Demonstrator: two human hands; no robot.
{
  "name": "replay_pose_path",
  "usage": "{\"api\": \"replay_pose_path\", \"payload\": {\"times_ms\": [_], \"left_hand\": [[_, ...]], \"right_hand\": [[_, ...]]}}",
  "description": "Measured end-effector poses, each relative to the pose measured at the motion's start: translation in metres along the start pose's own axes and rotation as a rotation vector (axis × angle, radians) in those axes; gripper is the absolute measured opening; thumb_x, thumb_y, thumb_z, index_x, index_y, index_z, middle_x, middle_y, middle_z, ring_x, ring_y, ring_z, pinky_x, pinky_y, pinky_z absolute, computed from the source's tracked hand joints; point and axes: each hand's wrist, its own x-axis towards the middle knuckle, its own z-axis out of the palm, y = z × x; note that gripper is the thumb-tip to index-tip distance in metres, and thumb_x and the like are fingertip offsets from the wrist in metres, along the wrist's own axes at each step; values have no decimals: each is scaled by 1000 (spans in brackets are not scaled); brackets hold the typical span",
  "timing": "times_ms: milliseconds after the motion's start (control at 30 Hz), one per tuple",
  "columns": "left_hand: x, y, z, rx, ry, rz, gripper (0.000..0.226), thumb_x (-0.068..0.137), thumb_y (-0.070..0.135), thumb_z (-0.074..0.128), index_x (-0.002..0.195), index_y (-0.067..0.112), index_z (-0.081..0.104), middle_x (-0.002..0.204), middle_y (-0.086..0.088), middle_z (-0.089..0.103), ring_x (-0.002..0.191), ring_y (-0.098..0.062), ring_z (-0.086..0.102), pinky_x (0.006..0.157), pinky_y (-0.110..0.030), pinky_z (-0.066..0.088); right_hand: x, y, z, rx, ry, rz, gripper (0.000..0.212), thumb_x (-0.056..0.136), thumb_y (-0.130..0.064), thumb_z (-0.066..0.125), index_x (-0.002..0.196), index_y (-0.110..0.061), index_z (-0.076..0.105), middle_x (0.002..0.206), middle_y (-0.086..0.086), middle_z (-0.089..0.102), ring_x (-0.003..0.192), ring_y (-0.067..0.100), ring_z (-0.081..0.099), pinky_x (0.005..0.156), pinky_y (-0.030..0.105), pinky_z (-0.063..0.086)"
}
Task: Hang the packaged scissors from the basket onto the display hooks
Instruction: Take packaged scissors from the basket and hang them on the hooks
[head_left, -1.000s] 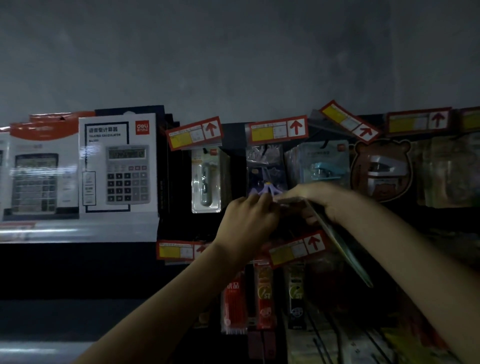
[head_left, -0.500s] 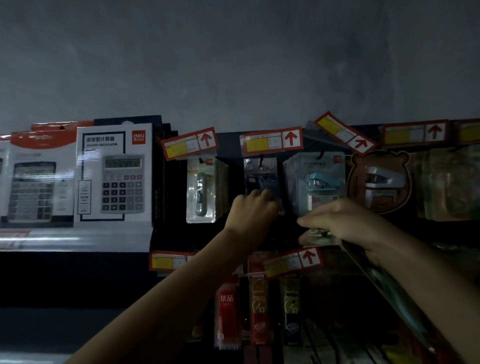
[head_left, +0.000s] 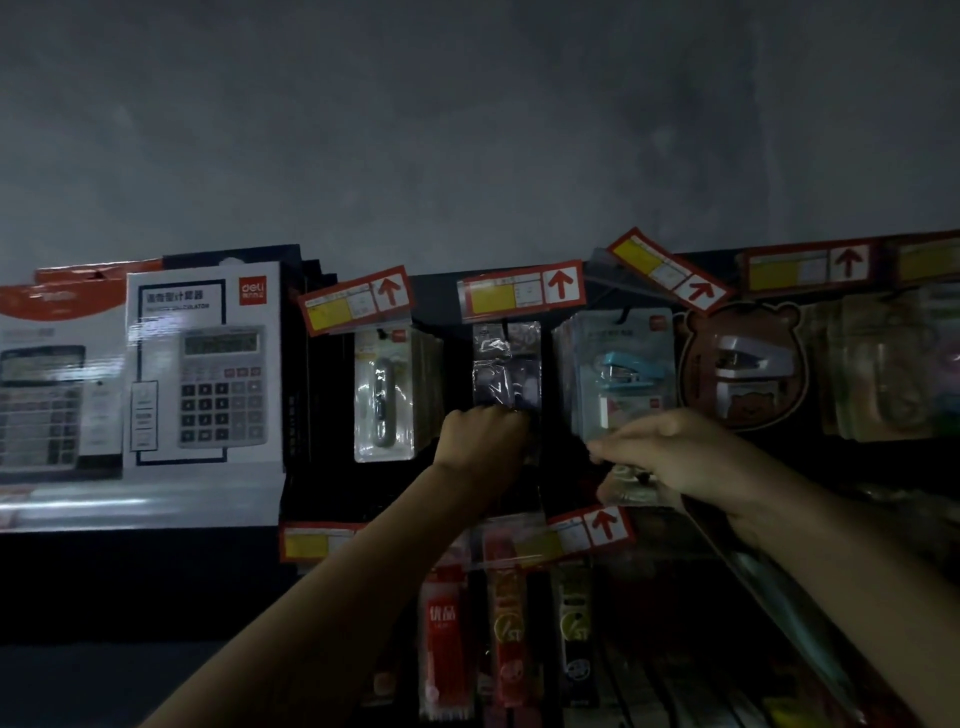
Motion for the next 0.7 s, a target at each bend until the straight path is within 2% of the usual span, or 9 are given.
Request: {"api": "replay_pose_path", "payload": {"times_ms": [133, 200, 267, 333, 367, 500, 567, 633, 700], "left_hand": [[-16, -1, -12, -114, 59, 5, 30, 100, 45, 47, 120, 31, 65, 118, 3, 69, 106, -24, 67, 71, -33, 42], [-30, 0, -18, -147, 138, 3, 32, 100, 50, 46, 119, 32, 64, 116, 6, 68, 102, -23, 67, 69, -31, 44], [-46, 1, -23, -194, 189, -2, 32, 100, 53, 46, 116, 32, 64, 108, 7, 68, 94, -20, 68, 68, -29, 47], [-61, -1, -26, -282, 207, -30, 31, 99, 56, 47, 110, 33, 64, 99, 10, 66, 84, -15, 67, 67, -29, 53], [-68, -2, -26, -336, 202, -50, 31, 98, 58, 46, 106, 34, 64, 97, 11, 66, 81, -12, 66, 66, -30, 56], [-90, -5, -32, -731, 172, -105, 35, 95, 58, 47, 90, 30, 67, 86, 9, 66, 74, -8, 65, 67, -41, 57], [-101, -4, -39, -982, 172, -116, 44, 97, 59, 49, 88, 21, 69, 79, 0, 66, 73, -20, 65, 70, -50, 54], [-112, -2, -50, -1183, 142, -130, 59, 95, 65, 47, 96, 11, 70, 88, -13, 69, 86, -32, 66, 78, -56, 54], [-121, -2, -58, -1305, 112, -150, 58, 92, 70, 45, 103, 21, 75, 96, 0, 74, 94, -17, 70, 87, -48, 55]], "right_hand": [[0, 8, 8, 120, 78, 67, 31, 90, -35, 74, 93, -5, 78, 96, 19, 77, 95, 36, 73, 88, 42, 57], [1, 8, 11, 181, 72, 92, 31, 94, -37, 70, 96, -6, 76, 95, 19, 77, 90, 36, 74, 89, 47, 58], [1, 4, 13, 207, 71, 113, 28, 99, -37, 62, 93, -12, 72, 75, 6, 74, 65, 17, 72, 65, 29, 58], [-1, -4, 15, 267, 63, 134, 26, 104, -32, 53, 82, -21, 61, 47, -12, 57, 37, -1, 52, 38, 16, 40], [-1, -8, 16, 295, 62, 152, 31, 105, -32, 50, 75, -24, 53, 40, -14, 49, 31, -1, 45, 33, 14, 33], [1, -25, 24, 412, 16, 259, 36, 99, -40, 38, 67, -25, 33, 51, -5, 28, 43, 12, 22, 45, 24, 15], [3, -34, 32, 482, 11, 266, 33, 95, -40, 31, 65, -27, 29, 59, -3, 23, 49, 14, 17, 52, 29, 9], [4, -41, 39, 553, 20, 247, 31, 95, -39, 29, 66, -27, 28, 61, -2, 22, 52, 14, 16, 55, 31, 8], [5, -48, 49, 574, 45, 219, 30, 94, -33, 34, 65, -26, 32, 59, -2, 27, 52, 14, 20, 53, 29, 15]]}}
